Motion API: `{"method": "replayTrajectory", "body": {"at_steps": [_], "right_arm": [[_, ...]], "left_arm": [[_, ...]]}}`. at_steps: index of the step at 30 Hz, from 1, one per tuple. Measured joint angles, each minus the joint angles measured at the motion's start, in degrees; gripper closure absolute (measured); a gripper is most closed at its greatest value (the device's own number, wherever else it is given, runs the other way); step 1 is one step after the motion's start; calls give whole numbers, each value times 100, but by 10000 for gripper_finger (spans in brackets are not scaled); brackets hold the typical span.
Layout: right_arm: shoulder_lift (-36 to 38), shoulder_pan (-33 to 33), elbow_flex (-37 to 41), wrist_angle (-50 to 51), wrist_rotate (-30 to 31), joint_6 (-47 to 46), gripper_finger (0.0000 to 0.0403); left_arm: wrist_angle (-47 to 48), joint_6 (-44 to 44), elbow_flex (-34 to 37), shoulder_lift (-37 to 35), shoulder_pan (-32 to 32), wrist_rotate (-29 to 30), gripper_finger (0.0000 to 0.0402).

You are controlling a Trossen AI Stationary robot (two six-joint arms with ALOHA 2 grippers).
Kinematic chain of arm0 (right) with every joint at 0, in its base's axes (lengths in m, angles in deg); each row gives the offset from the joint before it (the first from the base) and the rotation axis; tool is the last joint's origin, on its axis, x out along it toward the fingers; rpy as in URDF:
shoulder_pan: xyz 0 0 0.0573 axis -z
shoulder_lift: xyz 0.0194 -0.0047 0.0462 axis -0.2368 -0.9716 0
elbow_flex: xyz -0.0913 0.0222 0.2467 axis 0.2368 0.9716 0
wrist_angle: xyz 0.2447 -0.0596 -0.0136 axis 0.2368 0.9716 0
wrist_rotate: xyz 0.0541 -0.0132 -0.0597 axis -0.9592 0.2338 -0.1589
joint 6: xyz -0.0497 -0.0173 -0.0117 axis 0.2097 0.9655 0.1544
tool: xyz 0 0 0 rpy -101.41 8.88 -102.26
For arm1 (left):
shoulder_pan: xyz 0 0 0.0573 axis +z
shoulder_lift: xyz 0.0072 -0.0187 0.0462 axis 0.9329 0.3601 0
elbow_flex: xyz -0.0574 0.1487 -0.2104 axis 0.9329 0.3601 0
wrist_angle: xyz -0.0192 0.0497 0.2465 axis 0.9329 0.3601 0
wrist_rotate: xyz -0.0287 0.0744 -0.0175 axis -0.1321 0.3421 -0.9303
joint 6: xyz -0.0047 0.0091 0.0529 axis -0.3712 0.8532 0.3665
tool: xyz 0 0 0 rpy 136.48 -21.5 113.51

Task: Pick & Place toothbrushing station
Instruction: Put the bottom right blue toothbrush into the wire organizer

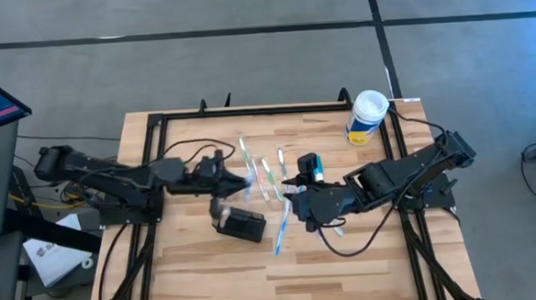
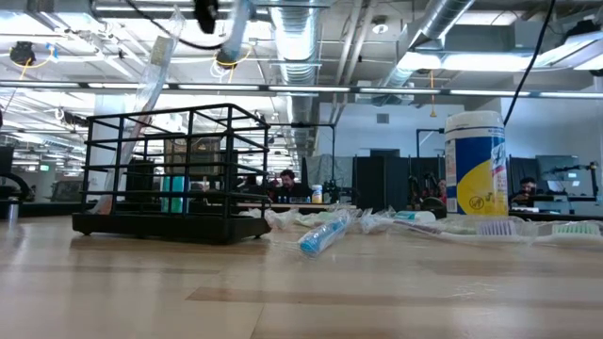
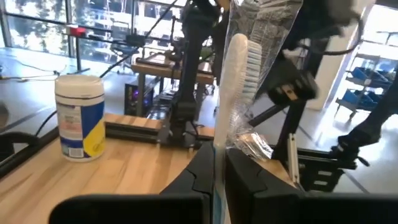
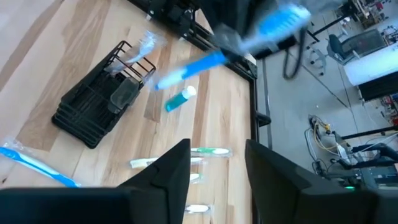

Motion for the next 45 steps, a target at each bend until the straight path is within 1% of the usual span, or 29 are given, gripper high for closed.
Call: {"method": "replayTrajectory", "body": {"at_steps": [4, 7, 14, 21, 24, 31, 39, 45], "right_arm": [[0, 4, 0, 14, 1, 16, 271], [0, 48, 0, 17, 1, -4, 278], [0, 85, -2, 29, 1, -7, 284], [0, 90, -2, 102, 3, -143, 284], [0, 87, -4, 138, 3, -157, 284], [0, 87, -7, 210, 2, -262, 284], [0, 87, -7, 245, 1, -308, 284], [-1, 87, -7, 260, 1, -308, 284]], "left_arm": [[-466, 110, 484, -359, -411, 322, 398], [-567, 157, 700, -549, -652, 544, 398], [-679, 225, 857, -621, -1150, 691, 398], [-690, 278, 1049, -621, -1635, 1142, 398], [-695, 286, 1137, -621, -1829, 1464, 398], [-708, 293, 1415, -623, -2115, 2127, 398], [-696, 392, 1467, -621, -2304, 2325, 398], [-680, 587, 1573, -623, -2720, 3171, 397]]}}
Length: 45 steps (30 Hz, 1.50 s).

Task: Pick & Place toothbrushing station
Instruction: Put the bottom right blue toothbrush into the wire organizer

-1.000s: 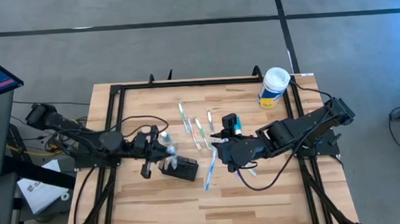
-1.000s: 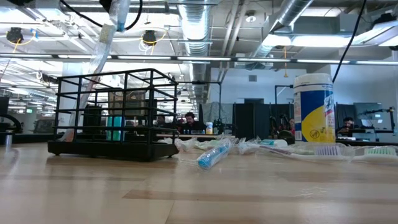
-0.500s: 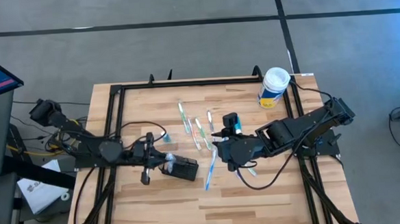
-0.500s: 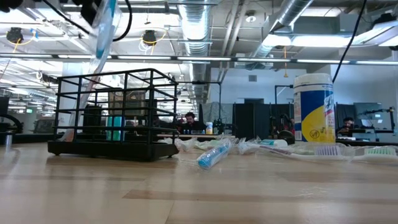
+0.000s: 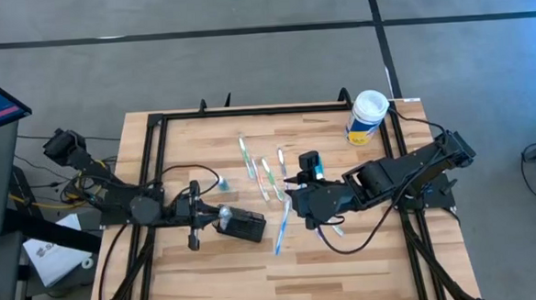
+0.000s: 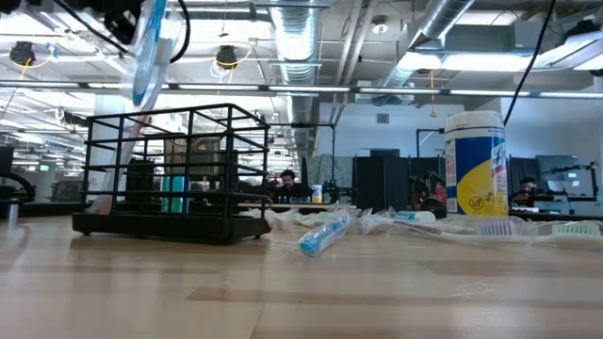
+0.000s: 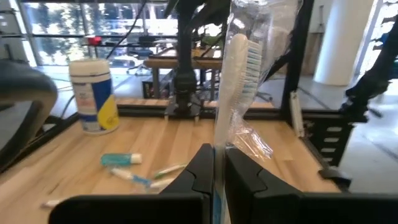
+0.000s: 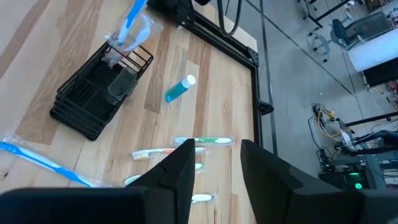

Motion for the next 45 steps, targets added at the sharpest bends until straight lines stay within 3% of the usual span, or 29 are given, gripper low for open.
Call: {"method": "replayTrajectory", "body": {"at_steps": [6, 13, 32, 45], "right_arm": [[-2, 0, 0, 7, 0, 0, 284], [-2, 0, 0, -14, 0, -50, 284], [-2, 7, 0, -8, 0, -48, 284], [-2, 79, 0, -14, 0, -48, 284]], "left_arm": [[-572, 37, 421, 2, -247, 495, 397], [-878, 300, 594, -9, -247, 497, 397], [-1545, -96, 1293, -1, -244, 568, 396], [-1687, -576, 1300, 707, -243, 538, 396]]}}
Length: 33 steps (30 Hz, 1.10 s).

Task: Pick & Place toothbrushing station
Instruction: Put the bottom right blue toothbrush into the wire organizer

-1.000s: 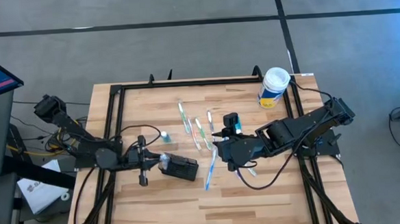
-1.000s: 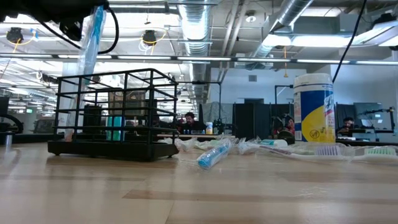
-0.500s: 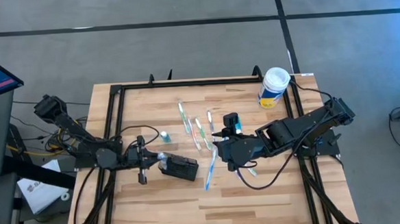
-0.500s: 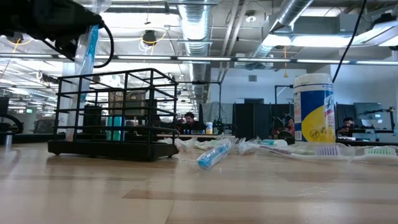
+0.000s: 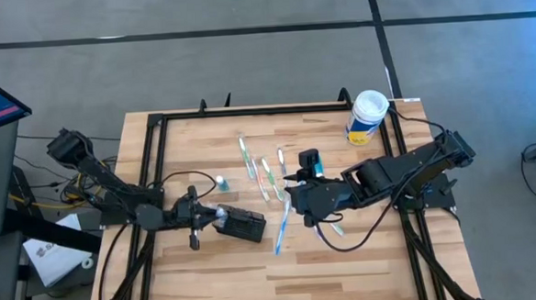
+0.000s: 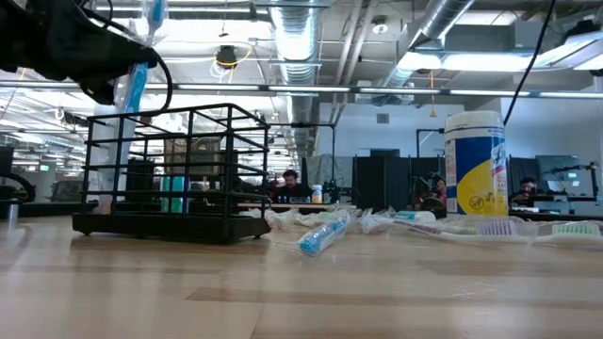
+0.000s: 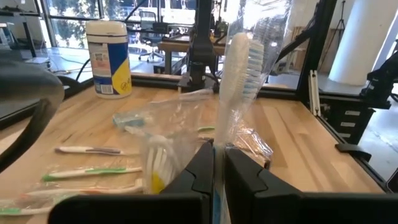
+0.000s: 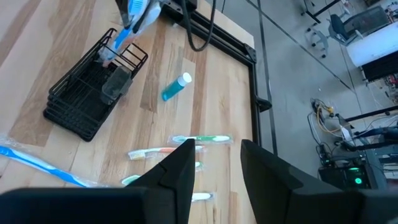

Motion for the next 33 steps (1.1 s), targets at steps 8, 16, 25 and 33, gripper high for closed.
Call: {"method": "replayTrajectory", "body": {"at_steps": [8, 16, 25, 33], "right_arm": [[-2, -1, 0, 2, -2, -15, 284], [-2, -1, 0, 2, -2, -15, 284], [-2, -1, 0, 3, -2, -15, 284], [-2, 2, 0, 113, -9, -140, 284]], "left_arm": [[-16, -70, 0, 9, -43, 0, 387], [-15, -351, 0, 316, -43, -3, 386], [-25, -643, 0, 576, -43, -7, 374], [-55, -792, 0, 574, -43, -138, 331]]}}
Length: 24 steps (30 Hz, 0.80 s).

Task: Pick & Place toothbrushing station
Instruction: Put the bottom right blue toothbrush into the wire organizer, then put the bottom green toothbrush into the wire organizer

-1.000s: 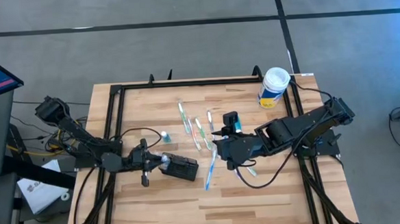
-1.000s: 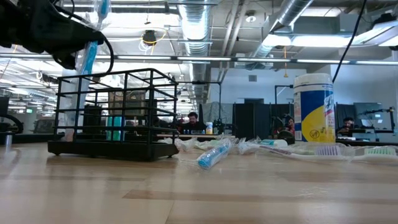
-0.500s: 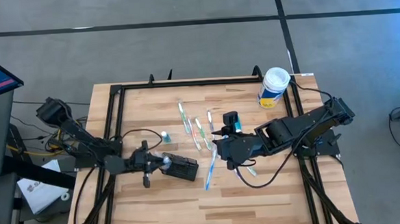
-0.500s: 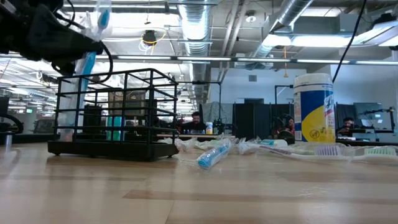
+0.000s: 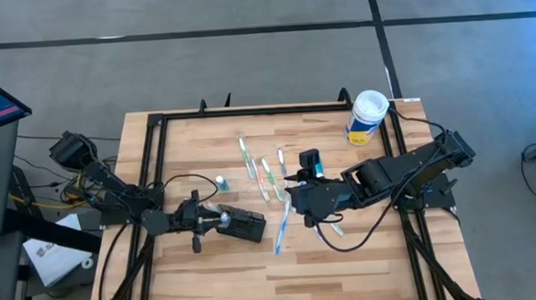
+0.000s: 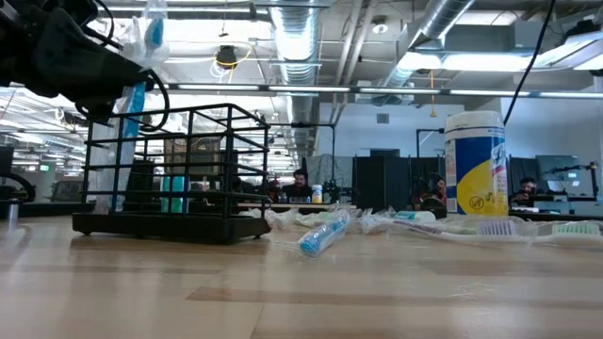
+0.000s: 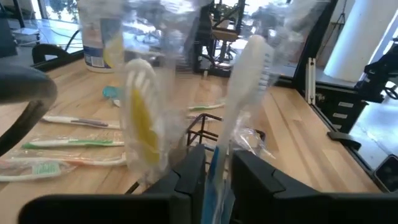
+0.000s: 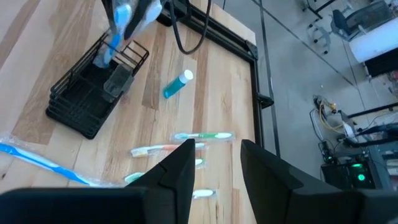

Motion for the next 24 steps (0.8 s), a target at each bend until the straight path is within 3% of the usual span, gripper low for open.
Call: {"method": "replayTrajectory", "body": {"at_steps": [10, 18, 24], "right_arm": [[0, 35, 0, 443, -10, -545, 284], [0, 35, 0, 514, -56, -657, 284], [0, 37, 21, 1000, -457, -1350, 284]], "left_arm": [[-55, 70, 0, -322, 0, -461, 275], [-22, 135, 0, -334, -1, -469, 274], [-56, 164, 0, -551, -2, -610, 273]]}}
